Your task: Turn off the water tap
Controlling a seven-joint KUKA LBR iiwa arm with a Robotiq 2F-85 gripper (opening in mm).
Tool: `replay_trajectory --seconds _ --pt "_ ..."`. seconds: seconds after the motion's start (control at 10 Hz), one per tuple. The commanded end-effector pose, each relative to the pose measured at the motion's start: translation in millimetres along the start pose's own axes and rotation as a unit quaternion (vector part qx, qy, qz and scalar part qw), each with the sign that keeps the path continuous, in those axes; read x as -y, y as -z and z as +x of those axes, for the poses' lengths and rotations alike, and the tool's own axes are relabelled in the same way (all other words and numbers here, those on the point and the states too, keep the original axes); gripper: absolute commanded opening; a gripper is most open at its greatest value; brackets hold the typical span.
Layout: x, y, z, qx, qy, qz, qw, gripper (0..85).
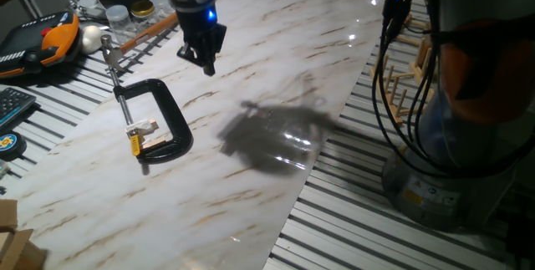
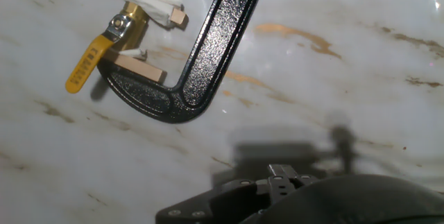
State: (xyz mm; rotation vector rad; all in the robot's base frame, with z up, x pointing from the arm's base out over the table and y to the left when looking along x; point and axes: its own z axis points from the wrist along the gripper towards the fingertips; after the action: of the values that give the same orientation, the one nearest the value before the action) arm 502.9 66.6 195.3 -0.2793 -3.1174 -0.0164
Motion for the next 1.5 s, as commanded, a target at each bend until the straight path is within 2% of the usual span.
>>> replay_trajectory --seconds 0.0,0.1,0.4,0.5,0.6,0.7,0.8,1.0,1.1,1.4 --pt "-2.0 0.0 1.1 -0.002 -0.005 0.002 1.0000 0.0" --pt "-7.2 1.1 3.1 -0.002 -0.016 0.011 0.9998 0.0" --pt "-26.9 -0.3 5.2 0.002 -0.040 0.026 0.9988 0.0" --pt "-30.5 -4.5 4.5 0.002 -0.039 0.016 0.9991 0.0" --pt "-33.5 -8.5 3.2 0.004 -0.045 -0.001 0.9990 0.0" --pt "-37.3 -13.2 2.8 0.011 -0.045 0.000 0.9989 0.0" --pt "-41.1 -15.1 2.8 0.012 -0.047 -0.003 0.9988 0.0" --pt "-46.9 -15.1 2.8 0.005 -0.050 -0.017 0.9986 0.0" --pt "-51.6 -16.3 1.8 0.007 -0.055 -0.019 0.9983 0.0" --pt "-65.9 -16.5 -0.3 0.010 -0.066 -0.012 0.9977 0.0"
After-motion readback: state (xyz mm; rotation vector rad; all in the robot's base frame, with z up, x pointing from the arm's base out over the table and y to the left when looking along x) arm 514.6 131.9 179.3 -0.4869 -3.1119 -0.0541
